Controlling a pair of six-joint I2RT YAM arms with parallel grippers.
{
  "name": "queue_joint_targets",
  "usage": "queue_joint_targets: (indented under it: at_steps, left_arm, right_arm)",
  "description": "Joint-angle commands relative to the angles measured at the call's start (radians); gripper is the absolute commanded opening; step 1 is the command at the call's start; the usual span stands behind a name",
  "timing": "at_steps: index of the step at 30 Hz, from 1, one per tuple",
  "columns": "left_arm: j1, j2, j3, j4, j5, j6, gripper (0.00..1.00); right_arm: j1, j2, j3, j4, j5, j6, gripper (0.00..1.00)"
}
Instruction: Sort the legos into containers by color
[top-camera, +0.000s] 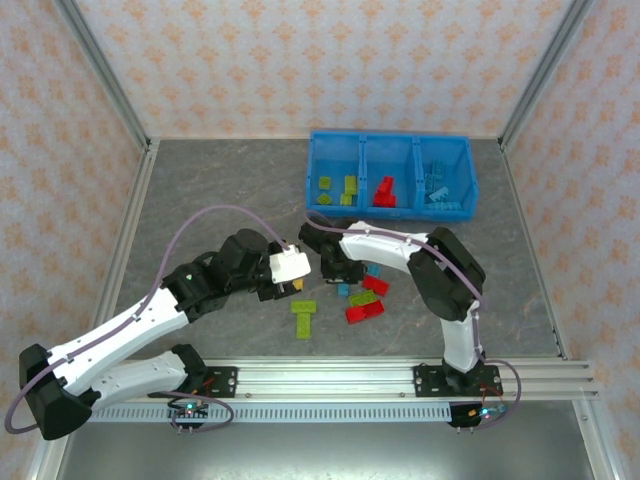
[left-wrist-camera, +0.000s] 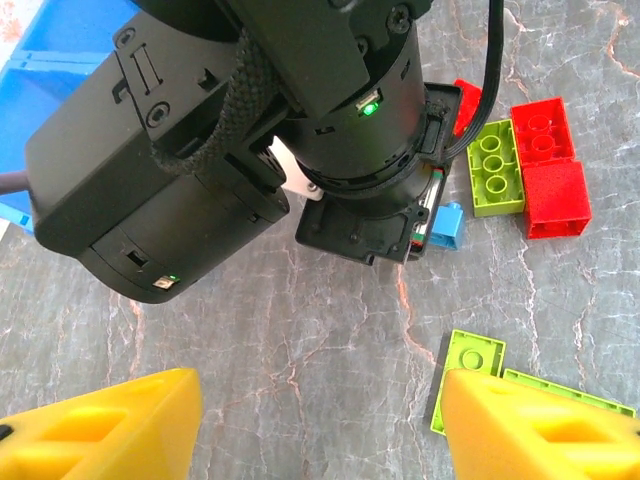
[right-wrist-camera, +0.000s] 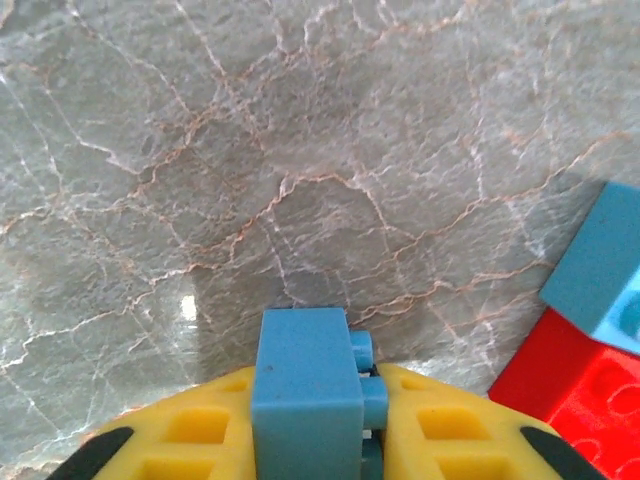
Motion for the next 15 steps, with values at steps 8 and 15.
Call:
queue_joint_targets:
  at_steps: [8,15]
  left_arm:
    - [0.002,-0.005,-0.021,0.100,0.096,-0.074,0.74]
    - [0.003,0.023,-0.010,0.211,0.154,-0.192,0.87]
  right_arm:
    - [-0.064,-0.256,-0.012,0.046,0.154,-0.046,0.06]
    - [-0.214,-0.373,0.034,0.051,0.252,-0.173,0.07]
